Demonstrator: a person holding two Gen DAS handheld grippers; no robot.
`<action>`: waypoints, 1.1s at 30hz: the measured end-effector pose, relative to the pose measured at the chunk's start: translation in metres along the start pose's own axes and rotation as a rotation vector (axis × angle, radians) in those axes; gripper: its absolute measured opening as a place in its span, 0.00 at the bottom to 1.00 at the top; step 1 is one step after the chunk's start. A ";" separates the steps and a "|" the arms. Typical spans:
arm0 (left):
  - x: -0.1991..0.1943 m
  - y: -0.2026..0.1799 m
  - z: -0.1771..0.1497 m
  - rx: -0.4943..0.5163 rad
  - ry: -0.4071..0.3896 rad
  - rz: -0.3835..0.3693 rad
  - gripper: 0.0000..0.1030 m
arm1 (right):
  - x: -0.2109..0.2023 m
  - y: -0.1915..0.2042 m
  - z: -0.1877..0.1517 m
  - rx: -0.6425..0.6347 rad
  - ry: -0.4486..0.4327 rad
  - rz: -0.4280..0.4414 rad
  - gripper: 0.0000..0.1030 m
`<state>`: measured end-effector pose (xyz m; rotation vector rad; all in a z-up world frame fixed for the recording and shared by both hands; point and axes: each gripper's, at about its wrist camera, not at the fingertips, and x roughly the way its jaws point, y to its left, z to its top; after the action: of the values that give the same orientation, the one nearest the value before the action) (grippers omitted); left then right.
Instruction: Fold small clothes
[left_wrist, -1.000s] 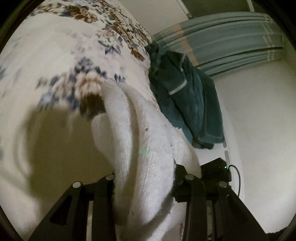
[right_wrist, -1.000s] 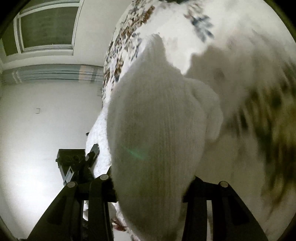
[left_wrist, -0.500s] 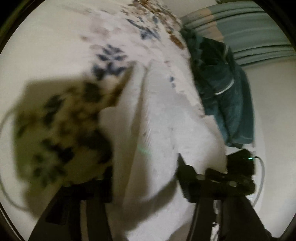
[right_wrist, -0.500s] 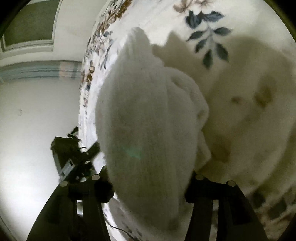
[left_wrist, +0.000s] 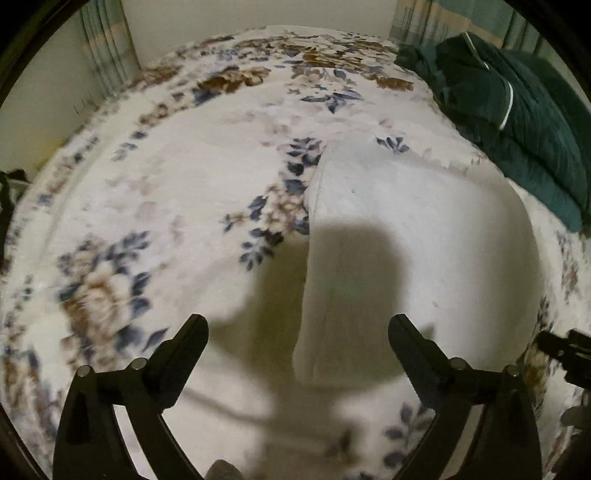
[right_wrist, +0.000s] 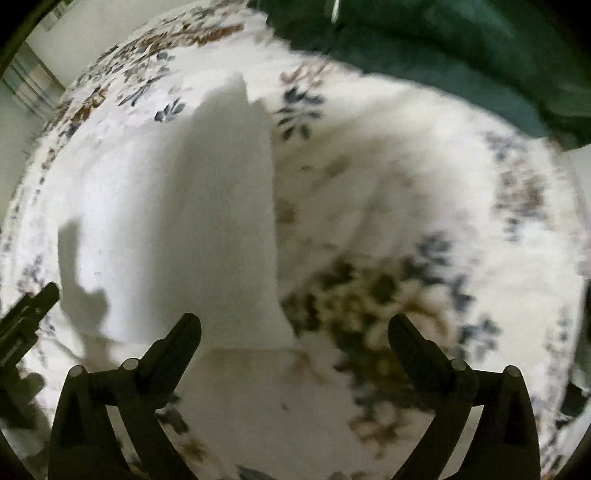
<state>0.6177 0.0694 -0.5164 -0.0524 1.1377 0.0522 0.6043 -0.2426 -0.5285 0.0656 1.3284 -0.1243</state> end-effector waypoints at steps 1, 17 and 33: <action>-0.008 -0.004 0.000 0.008 -0.006 0.011 0.97 | -0.011 -0.004 -0.006 -0.007 -0.018 -0.029 0.99; -0.239 -0.029 -0.029 0.007 -0.133 -0.011 0.97 | -0.292 -0.009 -0.089 -0.001 -0.261 -0.120 1.00; -0.480 -0.027 -0.107 0.009 -0.354 -0.011 0.97 | -0.564 -0.022 -0.239 -0.038 -0.528 -0.094 0.99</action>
<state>0.3215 0.0278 -0.1250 -0.0394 0.7833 0.0445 0.2391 -0.2062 -0.0380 -0.0593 0.8061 -0.1821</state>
